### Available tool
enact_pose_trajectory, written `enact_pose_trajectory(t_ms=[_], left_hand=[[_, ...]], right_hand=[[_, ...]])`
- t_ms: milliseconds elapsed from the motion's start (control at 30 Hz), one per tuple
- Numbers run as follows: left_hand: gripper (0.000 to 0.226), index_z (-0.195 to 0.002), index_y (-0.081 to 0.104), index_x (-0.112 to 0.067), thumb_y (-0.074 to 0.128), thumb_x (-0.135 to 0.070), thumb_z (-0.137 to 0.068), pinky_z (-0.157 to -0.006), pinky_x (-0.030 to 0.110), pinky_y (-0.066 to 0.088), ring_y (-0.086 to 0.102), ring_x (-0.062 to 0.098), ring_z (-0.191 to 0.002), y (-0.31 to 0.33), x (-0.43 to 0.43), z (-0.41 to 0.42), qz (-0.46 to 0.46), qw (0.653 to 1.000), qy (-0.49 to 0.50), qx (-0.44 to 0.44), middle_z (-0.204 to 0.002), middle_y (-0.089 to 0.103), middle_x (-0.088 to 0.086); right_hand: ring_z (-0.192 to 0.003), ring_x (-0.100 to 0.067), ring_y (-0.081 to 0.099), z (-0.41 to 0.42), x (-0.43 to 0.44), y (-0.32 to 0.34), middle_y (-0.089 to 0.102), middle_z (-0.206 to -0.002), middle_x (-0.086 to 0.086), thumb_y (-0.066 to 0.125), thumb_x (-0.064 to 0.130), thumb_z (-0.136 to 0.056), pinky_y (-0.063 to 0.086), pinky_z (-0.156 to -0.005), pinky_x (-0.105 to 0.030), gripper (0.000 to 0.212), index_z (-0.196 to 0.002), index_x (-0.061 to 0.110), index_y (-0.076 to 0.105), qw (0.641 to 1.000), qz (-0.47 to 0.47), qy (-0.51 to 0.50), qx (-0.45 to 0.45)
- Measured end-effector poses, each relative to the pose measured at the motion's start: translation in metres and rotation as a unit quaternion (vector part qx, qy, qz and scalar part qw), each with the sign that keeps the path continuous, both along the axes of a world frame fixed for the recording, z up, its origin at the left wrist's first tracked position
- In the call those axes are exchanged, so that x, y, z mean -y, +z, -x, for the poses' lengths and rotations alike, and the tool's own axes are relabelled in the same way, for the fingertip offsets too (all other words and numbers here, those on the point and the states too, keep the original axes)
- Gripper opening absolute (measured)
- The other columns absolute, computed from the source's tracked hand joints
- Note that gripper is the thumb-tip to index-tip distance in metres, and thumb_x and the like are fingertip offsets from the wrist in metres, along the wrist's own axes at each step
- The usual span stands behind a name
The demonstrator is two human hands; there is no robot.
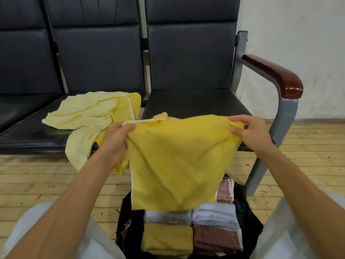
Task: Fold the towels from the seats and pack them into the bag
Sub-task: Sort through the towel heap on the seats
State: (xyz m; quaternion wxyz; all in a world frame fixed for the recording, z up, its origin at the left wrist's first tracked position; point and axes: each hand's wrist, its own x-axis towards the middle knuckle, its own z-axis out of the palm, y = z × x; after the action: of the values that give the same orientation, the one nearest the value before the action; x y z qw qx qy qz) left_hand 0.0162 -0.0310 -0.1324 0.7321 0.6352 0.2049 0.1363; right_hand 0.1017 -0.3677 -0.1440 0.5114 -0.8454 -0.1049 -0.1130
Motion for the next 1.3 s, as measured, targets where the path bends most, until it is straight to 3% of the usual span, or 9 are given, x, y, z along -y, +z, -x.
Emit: enact_pose_trajectory(t_ms=[233,367,567,767,833,933,1033,1167,1300], left_hand=[[0.022,-0.117,0.065,-0.026,0.056,-0.021,-0.097,-0.087,0.037,0.053,0.059,0.018,-0.106,0.004,-0.014,0.01,-0.126,0.99,-0.043,0.048,-0.119,0.06,0.0],[0.02,-0.095,0.071,-0.022,0.052,-0.018,-0.099,-0.075,0.024,0.045,0.058,0.009,-0.096,0.002,-0.015,0.01,-0.326,0.942,-0.003,0.085,-0.101,0.065,-0.014],[0.016,-0.095,0.073,-0.023,0.058,-0.023,-0.096,-0.088,0.044,0.054,0.06,0.018,-0.106,0.003,-0.015,0.006,-0.176,0.982,0.036,0.063,-0.109,0.067,-0.006],[0.025,-0.112,0.071,-0.014,0.067,-0.018,-0.087,-0.095,0.036,0.051,0.058,0.015,-0.11,0.011,-0.012,0.009,-0.09,0.994,-0.037,0.045,-0.116,0.064,-0.001],[0.037,-0.116,0.07,-0.016,0.074,-0.01,-0.08,-0.084,0.025,0.051,0.06,0.014,-0.101,0.01,-0.013,0.008,-0.228,0.971,-0.06,0.042,-0.109,0.065,-0.001],[0.031,-0.12,0.067,-0.015,0.063,-0.007,-0.091,-0.068,0.023,0.032,0.045,0.016,-0.084,0.001,-0.01,0.005,-0.552,0.832,-0.052,0.006,-0.092,0.048,0.004],[0.027,-0.121,0.065,-0.007,0.05,-0.008,-0.098,-0.075,0.018,0.027,0.036,0.016,-0.09,-0.009,-0.009,0.003,-0.587,0.809,-0.037,0.003,-0.095,0.036,0.007],[0.025,-0.114,0.062,0.004,0.049,-0.01,-0.099,-0.092,0.019,0.029,0.043,0.022,-0.111,-0.008,-0.009,0.0,-0.555,0.832,-0.009,0.021,-0.118,0.043,0.009],[0.026,-0.093,0.059,-0.01,0.039,-0.023,-0.103,-0.074,0.035,0.04,0.056,0.028,-0.094,0.001,0.001,0.003,-0.459,0.888,-0.029,0.012,-0.092,0.058,0.005]], right_hand=[[-0.08,-0.019,0.054,-0.006,0.005,-0.005,0.059,-0.092,-0.006,0.045,0.023,-0.103,0.038,-0.06,-0.028,0.021,-0.113,0.009,0.056,0.974,0.214,-0.068,0.037],[-0.099,-0.019,0.053,-0.003,-0.002,-0.001,0.057,-0.099,0.003,0.059,0.025,-0.097,0.046,-0.077,-0.034,0.017,-0.109,0.013,0.061,0.989,-0.102,-0.079,-0.078],[-0.097,-0.014,0.064,-0.004,0.008,0.01,0.066,-0.107,-0.003,0.062,0.025,-0.094,0.053,-0.075,-0.029,0.019,-0.11,0.015,0.067,0.9,-0.39,-0.013,-0.196],[-0.111,-0.021,0.059,0.0,0.014,0.015,0.061,-0.124,-0.005,0.079,0.011,-0.077,0.053,-0.094,-0.039,0.046,-0.122,0.015,0.067,0.99,-0.121,-0.005,-0.069],[-0.113,-0.024,0.056,-0.001,0.015,0.014,0.06,-0.125,-0.005,0.082,0.009,-0.075,0.05,-0.096,-0.042,0.053,-0.125,0.016,0.065,0.999,0.048,-0.018,-0.011],[-0.102,-0.024,0.056,-0.004,0.013,0.008,0.063,-0.112,-0.008,0.072,0.011,-0.086,0.046,-0.086,-0.034,0.032,-0.118,0.015,0.069,0.973,0.215,-0.056,0.062],[-0.084,-0.015,0.053,-0.009,0.011,0.002,0.066,-0.093,-0.006,0.062,0.015,-0.094,0.038,-0.066,-0.021,0.017,-0.104,0.008,0.073,0.965,0.24,-0.062,0.082],[-0.11,-0.016,0.047,-0.006,0.002,-0.003,0.053,-0.123,-0.007,0.053,0.021,-0.1,0.033,-0.093,-0.023,0.027,-0.117,0.004,0.064,0.976,0.205,-0.032,0.07],[-0.084,-0.012,0.052,0.006,-0.013,-0.004,0.056,-0.09,0.001,0.043,0.025,-0.104,0.04,-0.079,-0.033,0.022,-0.09,0.016,0.057,0.99,0.114,0.077,-0.004]])
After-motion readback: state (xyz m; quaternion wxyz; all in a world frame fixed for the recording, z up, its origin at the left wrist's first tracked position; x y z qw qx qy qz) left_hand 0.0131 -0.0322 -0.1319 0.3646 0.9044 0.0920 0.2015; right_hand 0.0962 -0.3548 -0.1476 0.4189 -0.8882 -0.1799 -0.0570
